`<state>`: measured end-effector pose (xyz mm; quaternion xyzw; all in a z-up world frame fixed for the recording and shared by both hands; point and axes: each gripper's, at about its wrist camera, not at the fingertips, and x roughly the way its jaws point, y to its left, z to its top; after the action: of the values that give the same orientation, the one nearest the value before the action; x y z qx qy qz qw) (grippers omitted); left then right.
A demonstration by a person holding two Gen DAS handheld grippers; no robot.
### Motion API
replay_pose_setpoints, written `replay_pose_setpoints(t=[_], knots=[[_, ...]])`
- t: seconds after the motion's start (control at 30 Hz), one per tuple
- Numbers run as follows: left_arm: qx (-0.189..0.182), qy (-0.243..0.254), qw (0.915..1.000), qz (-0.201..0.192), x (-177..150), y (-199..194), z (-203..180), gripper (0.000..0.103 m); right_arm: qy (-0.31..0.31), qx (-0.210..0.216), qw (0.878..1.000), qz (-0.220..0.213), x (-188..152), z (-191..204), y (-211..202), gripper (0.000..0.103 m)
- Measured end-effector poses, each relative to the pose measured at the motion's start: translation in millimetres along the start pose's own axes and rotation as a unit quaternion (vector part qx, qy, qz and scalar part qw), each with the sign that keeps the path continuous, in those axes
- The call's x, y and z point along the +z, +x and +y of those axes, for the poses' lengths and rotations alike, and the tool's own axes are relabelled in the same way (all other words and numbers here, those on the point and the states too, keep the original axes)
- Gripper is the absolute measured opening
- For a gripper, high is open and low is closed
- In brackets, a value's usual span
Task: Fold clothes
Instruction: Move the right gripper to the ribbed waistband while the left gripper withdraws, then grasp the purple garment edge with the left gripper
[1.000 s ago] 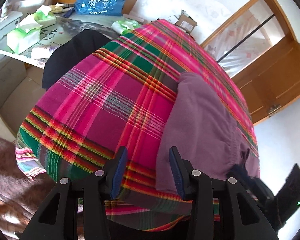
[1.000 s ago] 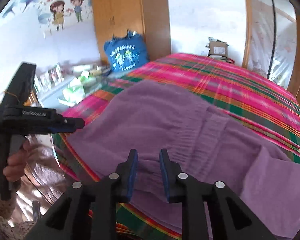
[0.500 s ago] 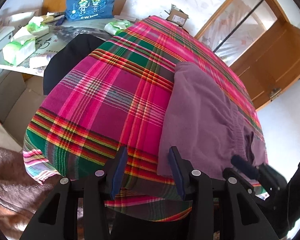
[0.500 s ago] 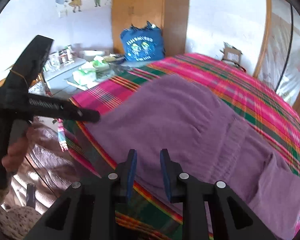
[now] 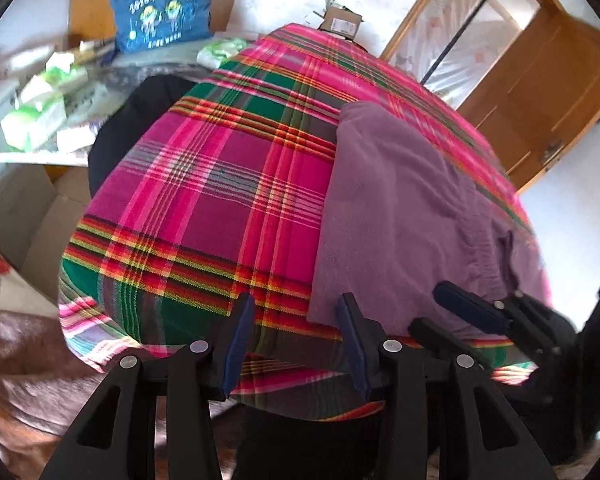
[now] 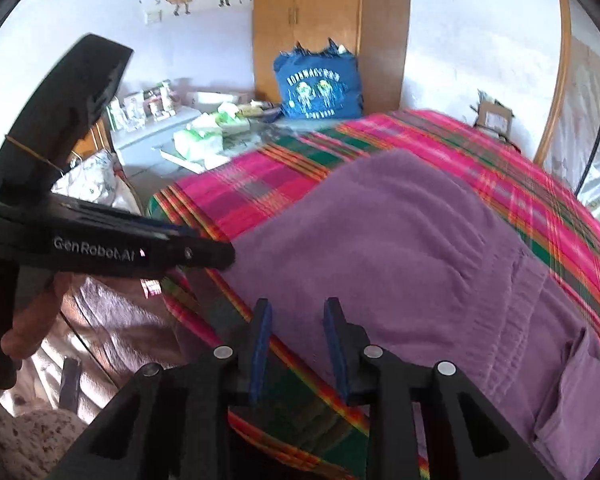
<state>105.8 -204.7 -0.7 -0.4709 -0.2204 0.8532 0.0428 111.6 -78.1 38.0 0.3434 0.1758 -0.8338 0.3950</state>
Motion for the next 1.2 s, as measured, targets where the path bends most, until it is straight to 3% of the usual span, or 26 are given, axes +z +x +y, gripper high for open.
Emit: replay_pose_setpoints(t=[0.2, 0.27, 0.37, 0.5, 0.6, 1.0, 1.2], knots=[[-0.055, -0.040, 0.9974, -0.026, 43.2, -9.4, 10.8, 0.045, 0.001, 0.015, 1.000, -0.001, 10.8, 2.8, 12.6, 0.034], [-0.078, -0.032, 0.9961, -0.026, 65.9, -4.1, 6.7, 0.045, -0.004, 0.019, 1.000, -0.007, 13.8, 6.7, 16.0, 0.042], [-0.080, -0.029, 0.9964, 0.000, 96.5, 18.6, -2.8, 0.045, -0.005, 0.024, 1.000, -0.009, 16.4, 12.3, 22.6, 0.048], [-0.077, 0.032, 0.9961, 0.030, 121.5, 48.8, -29.1, 0.045, -0.008, 0.020, 1.000, -0.006, 19.1, 14.9, 29.4, 0.048], [-0.102, 0.031, 0.9922, 0.064, 135.7, 71.3, -35.6, 0.045, -0.011, 0.020, 1.000, -0.005, 21.5, 15.3, 34.2, 0.049], [-0.151, 0.009, 0.9793, 0.134, 167.0, 121.8, -35.4, 0.045, -0.005, 0.040, 0.999, 0.000, 24.8, 7.3, 43.3, 0.050], [-0.182, -0.022, 0.9721, 0.147, 176.9, 131.4, -26.9, 0.045, -0.002, 0.045, 0.999, -0.001, 23.1, 4.9, 43.8, 0.050]])
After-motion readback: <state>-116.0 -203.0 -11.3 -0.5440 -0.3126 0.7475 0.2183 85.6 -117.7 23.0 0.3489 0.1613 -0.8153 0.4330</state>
